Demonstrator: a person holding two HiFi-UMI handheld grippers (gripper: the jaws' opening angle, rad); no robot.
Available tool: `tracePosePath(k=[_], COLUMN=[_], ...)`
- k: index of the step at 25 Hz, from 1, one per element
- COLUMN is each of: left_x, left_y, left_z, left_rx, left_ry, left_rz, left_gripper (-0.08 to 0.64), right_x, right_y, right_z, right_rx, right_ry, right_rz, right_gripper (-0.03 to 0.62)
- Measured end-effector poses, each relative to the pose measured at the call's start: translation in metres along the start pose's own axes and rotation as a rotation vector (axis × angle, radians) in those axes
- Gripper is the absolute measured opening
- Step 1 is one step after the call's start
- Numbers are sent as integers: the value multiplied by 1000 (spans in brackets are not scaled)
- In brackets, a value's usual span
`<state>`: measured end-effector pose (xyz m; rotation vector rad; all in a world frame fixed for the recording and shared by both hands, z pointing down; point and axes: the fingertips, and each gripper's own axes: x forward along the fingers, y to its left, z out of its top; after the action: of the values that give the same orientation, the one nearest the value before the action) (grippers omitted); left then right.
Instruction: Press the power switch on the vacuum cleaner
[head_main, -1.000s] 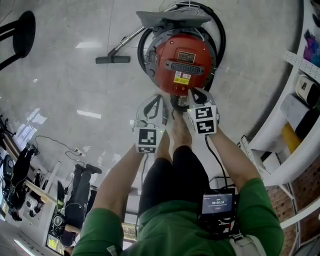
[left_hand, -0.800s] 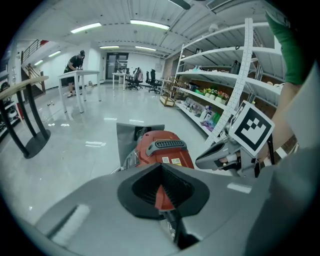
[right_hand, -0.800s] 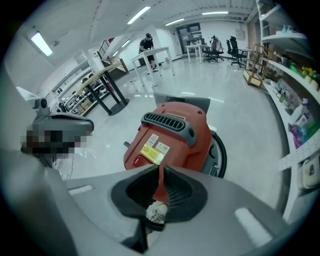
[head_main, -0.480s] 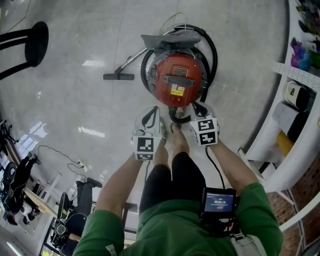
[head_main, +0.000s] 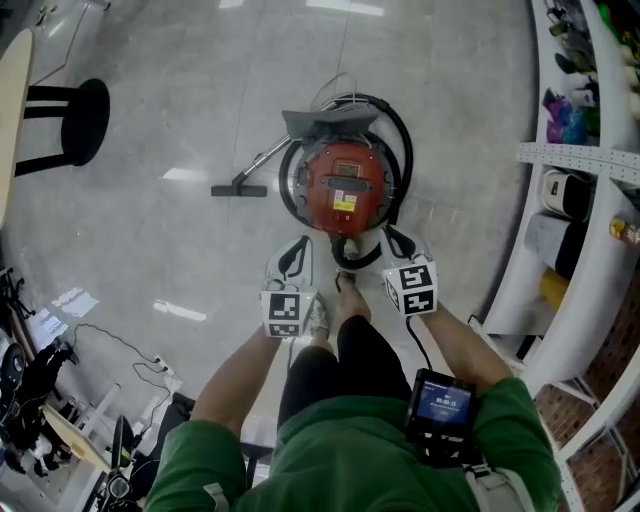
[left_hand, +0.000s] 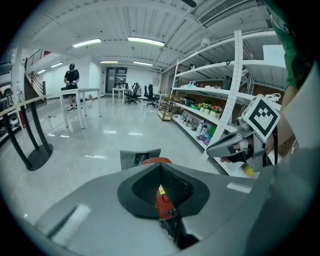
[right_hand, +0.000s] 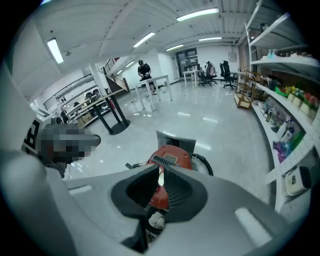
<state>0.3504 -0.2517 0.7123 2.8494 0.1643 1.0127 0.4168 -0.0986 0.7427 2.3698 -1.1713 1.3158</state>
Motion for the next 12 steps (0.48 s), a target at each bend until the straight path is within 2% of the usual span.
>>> tracePosePath(k=[12], left_x=[-122], left_y=[-1], left_z=[53], left_rx=[-27], left_ry=[-159], left_rz=[23], left_gripper=[6], right_x=[-125], right_y=[56], right_z=[46], right_rx=[-22], right_ry=[-183], right_rz=[-46], right_gripper=[20])
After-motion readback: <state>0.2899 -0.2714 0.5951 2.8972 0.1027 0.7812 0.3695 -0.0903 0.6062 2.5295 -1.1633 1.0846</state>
